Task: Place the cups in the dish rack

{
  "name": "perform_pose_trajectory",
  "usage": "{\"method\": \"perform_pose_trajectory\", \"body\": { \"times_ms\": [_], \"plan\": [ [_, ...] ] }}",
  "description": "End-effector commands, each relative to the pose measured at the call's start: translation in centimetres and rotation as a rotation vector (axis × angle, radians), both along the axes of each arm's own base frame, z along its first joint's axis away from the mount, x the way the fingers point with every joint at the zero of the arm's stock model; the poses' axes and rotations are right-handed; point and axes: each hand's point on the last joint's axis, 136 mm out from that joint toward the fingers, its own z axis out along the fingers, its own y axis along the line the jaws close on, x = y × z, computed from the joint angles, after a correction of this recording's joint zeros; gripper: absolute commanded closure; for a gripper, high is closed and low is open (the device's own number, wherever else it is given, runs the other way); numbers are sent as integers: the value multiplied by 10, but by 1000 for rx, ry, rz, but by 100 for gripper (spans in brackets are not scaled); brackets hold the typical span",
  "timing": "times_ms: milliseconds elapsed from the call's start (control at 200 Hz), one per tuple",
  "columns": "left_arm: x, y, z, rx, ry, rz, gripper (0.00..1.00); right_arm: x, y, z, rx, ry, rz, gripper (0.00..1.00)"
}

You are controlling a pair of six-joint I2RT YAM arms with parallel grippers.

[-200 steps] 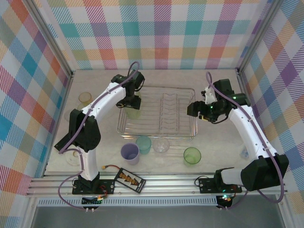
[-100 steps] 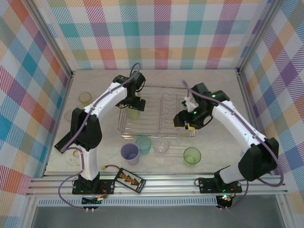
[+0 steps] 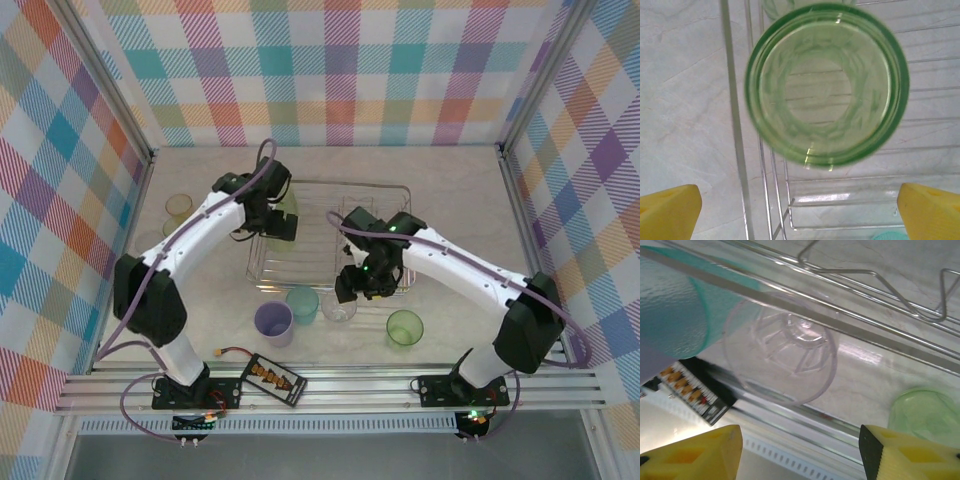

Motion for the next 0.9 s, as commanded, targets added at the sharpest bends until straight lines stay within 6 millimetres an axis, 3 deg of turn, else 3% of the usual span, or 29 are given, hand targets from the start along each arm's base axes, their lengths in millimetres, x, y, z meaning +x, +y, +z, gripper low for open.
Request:
{"method": "perform_pose_trajectory", "body": {
  "times_ms": [0, 365, 680, 895],
  "plan": [
    [-5, 1, 17, -53, -97, 26, 0, 5, -16, -21, -132, -29, -88, 41],
    [-34, 13, 29, -206, -235, 108, 0, 9, 3, -47, -106, -33, -101, 49],
    [-47, 7, 8, -296, -185, 152, 0, 8, 8, -65, -188, -19, -50, 56],
    [-47, 10, 10, -296, -205, 167, 0, 11, 5, -67, -215, -34, -57, 69]
  ]
}}
